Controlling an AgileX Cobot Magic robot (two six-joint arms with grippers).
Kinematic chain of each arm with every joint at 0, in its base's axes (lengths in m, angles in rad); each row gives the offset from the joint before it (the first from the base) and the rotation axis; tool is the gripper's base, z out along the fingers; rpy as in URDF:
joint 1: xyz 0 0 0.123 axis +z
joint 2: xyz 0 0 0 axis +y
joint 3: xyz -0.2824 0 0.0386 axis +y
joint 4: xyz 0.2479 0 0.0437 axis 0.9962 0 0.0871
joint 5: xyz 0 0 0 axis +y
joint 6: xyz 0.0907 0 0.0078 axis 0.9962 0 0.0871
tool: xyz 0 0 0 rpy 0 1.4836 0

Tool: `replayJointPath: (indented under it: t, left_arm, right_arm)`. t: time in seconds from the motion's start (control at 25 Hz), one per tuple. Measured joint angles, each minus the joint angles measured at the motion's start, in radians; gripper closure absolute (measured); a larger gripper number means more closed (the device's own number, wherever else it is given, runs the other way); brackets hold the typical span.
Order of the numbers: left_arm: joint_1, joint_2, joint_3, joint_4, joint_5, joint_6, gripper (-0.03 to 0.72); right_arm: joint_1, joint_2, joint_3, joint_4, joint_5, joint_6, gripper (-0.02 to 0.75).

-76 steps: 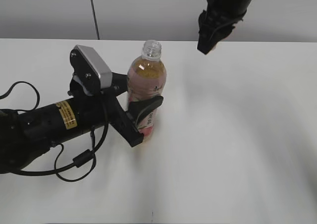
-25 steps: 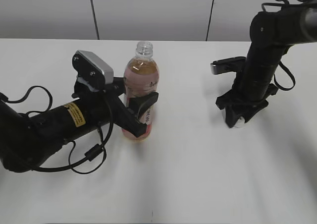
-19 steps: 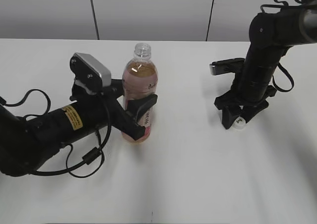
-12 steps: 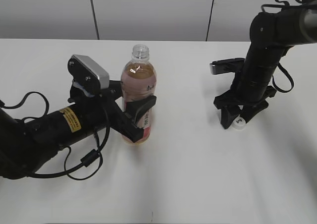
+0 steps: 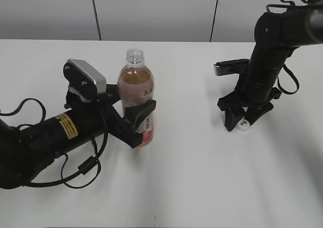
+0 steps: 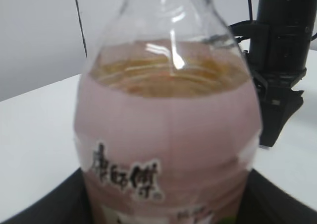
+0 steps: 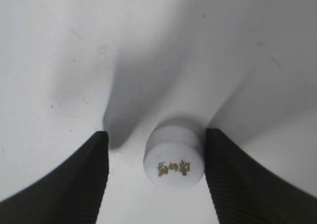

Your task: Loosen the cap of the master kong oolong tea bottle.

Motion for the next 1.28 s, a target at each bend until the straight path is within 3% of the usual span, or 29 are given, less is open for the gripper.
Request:
replayJointPath:
  t: [0.4,0.84,1.08,1.28]
  left_arm:
    - [0.000,0.000,0.020,-0.013,-0.005,0.000,0.143]
    - [0.000,-0.008,0.102,-0.059,-0.005,0.001,0.131]
    - [0.000,-0.012,0.135,-0.071,-0.005,0.001,0.131]
    - [0.000,-0.099,0.197,-0.112,-0.003,0.001,0.131]
  right_arm:
    - [0.000,0.000,0.000,0.008,-0.001,0.000,0.276]
    - [0.000,-0.026,-0.011,0.019,0.032,-0.012,0.276]
    - [0.000,-0.053,-0.014,0.019,0.058,-0.013,0.175]
    - [0.000,-0.081,-0.014,0.019,0.089,0.000,0.169]
